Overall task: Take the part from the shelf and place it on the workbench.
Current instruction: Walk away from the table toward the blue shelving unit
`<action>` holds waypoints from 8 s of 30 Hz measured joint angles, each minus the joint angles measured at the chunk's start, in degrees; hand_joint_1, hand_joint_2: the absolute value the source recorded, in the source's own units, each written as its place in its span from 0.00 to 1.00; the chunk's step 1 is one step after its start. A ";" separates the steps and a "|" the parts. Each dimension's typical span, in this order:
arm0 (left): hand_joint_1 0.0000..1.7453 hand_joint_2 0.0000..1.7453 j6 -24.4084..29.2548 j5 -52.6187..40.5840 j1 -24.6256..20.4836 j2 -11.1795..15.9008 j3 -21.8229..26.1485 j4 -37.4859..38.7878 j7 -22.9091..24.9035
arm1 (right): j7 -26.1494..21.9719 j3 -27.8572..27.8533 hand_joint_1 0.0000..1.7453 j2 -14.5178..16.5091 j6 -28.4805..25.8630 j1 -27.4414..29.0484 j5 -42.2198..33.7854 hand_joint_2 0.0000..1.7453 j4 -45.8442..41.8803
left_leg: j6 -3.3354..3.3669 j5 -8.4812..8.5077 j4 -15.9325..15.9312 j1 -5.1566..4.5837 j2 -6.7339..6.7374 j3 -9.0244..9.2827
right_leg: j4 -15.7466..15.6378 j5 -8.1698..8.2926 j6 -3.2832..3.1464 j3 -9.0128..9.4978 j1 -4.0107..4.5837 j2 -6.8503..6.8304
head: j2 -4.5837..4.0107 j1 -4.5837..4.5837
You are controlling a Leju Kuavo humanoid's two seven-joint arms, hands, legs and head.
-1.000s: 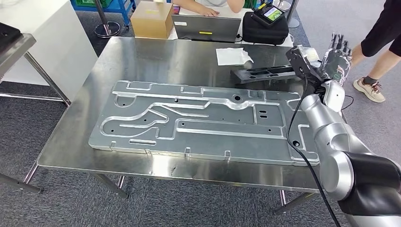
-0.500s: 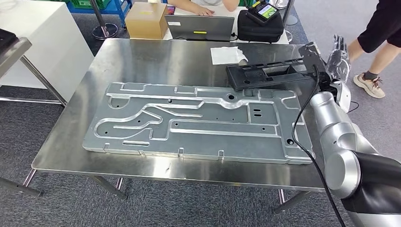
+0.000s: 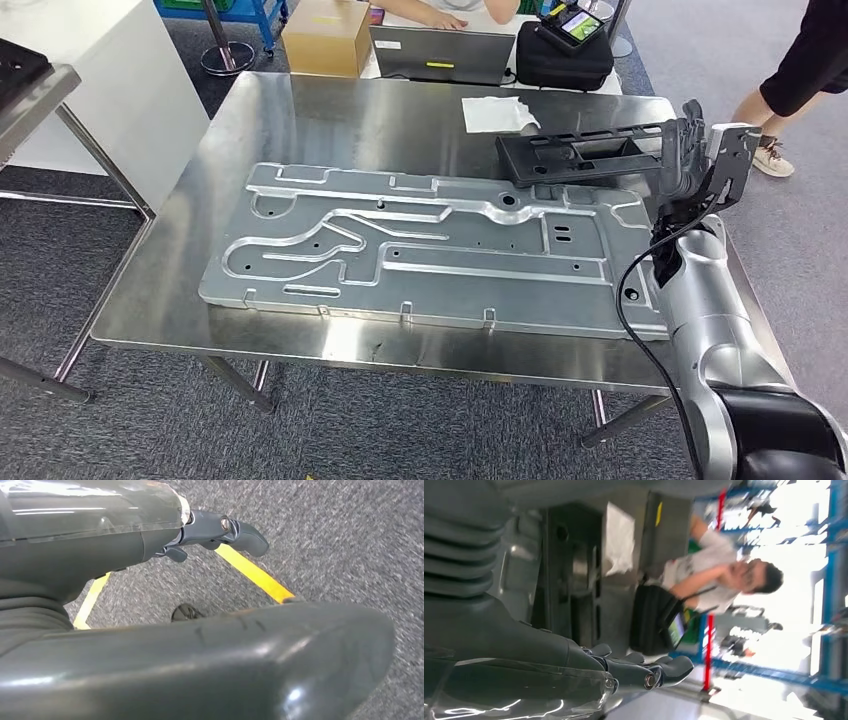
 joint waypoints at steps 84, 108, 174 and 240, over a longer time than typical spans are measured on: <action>0.00 0.00 17.39 3.35 -1.18 -5.68 8.35 0.01 7.10 | 34.44 9.39 0.00 13.54 -14.70 40.13 40.40 0.00 30.16 | -0.26 -3.70 -2.43 1.15 1.22 5.43 | -1.86 -2.58 0.34 2.27 0.19 -2.76 | 0.00 -0.17; 0.00 0.00 14.78 0.34 -1.47 -5.40 7.26 0.00 9.43 | 30.74 4.10 0.00 15.53 -12.80 41.76 38.90 0.00 34.76 | -2.54 -4.53 0.54 0.79 3.11 4.15 | -6.35 -0.14 -1.88 5.08 0.56 -4.51 | 0.00 -0.21; 0.00 0.00 8.61 -2.73 -0.96 -4.28 4.29 -0.07 8.19 | 32.59 4.06 0.00 14.75 -8.57 42.07 41.98 0.00 35.51 | -1.07 -3.76 -1.97 0.46 1.97 4.74 | -5.16 -1.23 -0.90 4.79 0.60 -4.90 | 0.00 -0.20; 0.00 0.00 1.30 -11.11 0.25 2.93 -3.98 -0.22 5.86 | 27.23 -6.07 0.00 16.46 -8.63 42.64 34.43 0.00 35.65 | -0.47 -3.17 -1.99 0.53 -1.24 4.64 | 10.51 -8.94 -1.06 -2.70 0.36 -0.35 | 0.00 -0.15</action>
